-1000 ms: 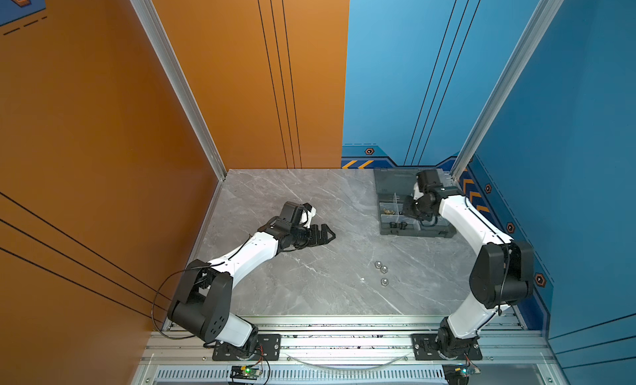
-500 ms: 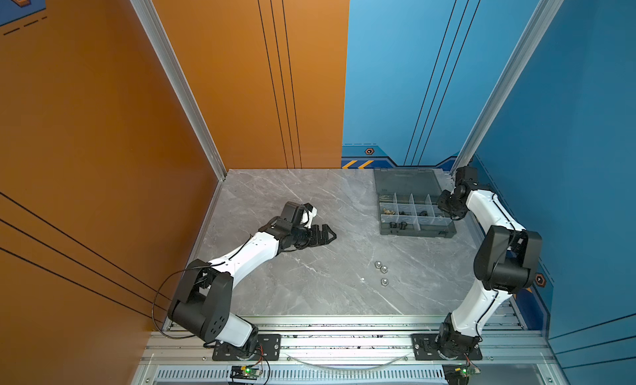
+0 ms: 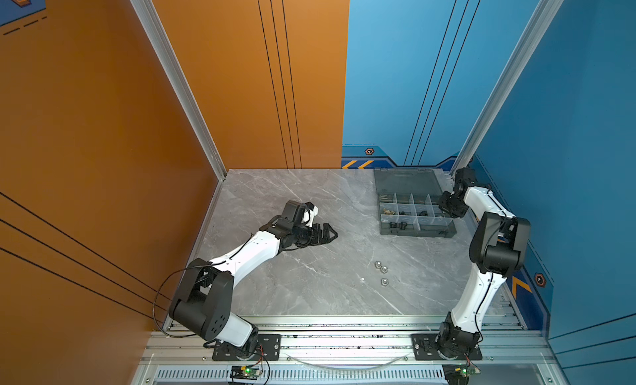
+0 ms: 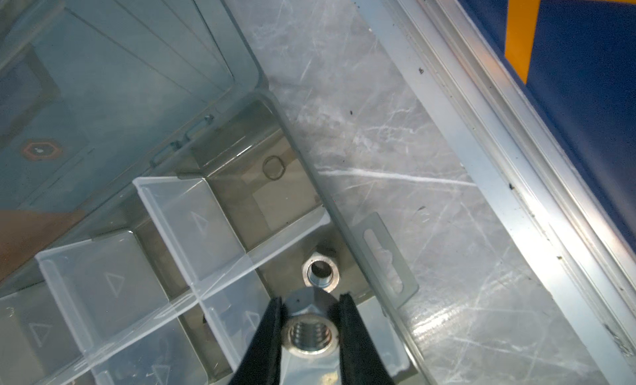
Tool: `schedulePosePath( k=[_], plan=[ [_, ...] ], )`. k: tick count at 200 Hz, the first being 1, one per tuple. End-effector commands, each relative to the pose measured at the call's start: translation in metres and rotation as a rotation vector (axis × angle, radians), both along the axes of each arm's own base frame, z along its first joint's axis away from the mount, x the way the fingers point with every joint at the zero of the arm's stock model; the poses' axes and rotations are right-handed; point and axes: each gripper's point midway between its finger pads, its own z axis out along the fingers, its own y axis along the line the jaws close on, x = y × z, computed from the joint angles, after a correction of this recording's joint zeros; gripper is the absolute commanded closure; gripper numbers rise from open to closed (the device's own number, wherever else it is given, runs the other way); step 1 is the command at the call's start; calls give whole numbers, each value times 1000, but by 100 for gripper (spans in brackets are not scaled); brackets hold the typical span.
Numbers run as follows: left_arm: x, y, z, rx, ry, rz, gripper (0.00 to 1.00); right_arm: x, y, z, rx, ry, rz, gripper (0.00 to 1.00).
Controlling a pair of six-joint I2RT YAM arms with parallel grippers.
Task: Sort the screws and nuts into containers
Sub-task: Place the nut into the container.
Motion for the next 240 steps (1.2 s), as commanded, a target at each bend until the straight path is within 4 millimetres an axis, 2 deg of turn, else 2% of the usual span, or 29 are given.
schedulePosePath(
  k=[1,3,6,19,30,47,62,67,86,100,117,128,154,194,215,240],
  plan=[
    [2,-5,4,-5,-7,-16,2,7,-6,6,-23,-15,2,94],
    [2,-5,4,-5,-6,-17,2,6,-6,-4,-17,7,3,93],
    [1,-5,4,-6,-5,-18,2,6,-6,-8,-16,14,3,91],
    [1,-5,4,-5,-6,-19,2,7,-6,-10,-18,22,3,78],
    [1,-5,4,-5,-6,-18,2,7,-7,-11,-17,25,4,71],
    [2,-4,4,-6,-6,-16,2,7,-6,-5,-15,23,8,62],
    [2,-5,4,-6,-6,-20,2,2,-3,6,-17,26,16,59],
    [3,-5,5,-6,-7,-20,2,1,-2,24,-29,-5,20,58],
    [3,-6,4,-6,-6,-22,2,-8,10,58,-48,-44,49,53],
    [3,-6,4,-6,-4,-22,2,-23,21,84,-57,-65,62,51],
    [2,-6,2,-6,0,-20,2,-46,45,104,-41,-81,90,49],
    [2,-6,1,-6,5,-19,2,-64,65,108,-6,-76,111,48],
    [4,-7,-2,-9,15,-22,2,-104,116,101,71,-53,162,46],
    [7,-9,-3,-12,22,-27,2,-158,183,61,125,17,227,44],
    [11,-12,2,-29,-6,-28,2,-177,209,42,126,61,281,44],
    [9,-12,0,-29,-1,-33,2,-190,242,26,129,122,473,43]
  ],
)
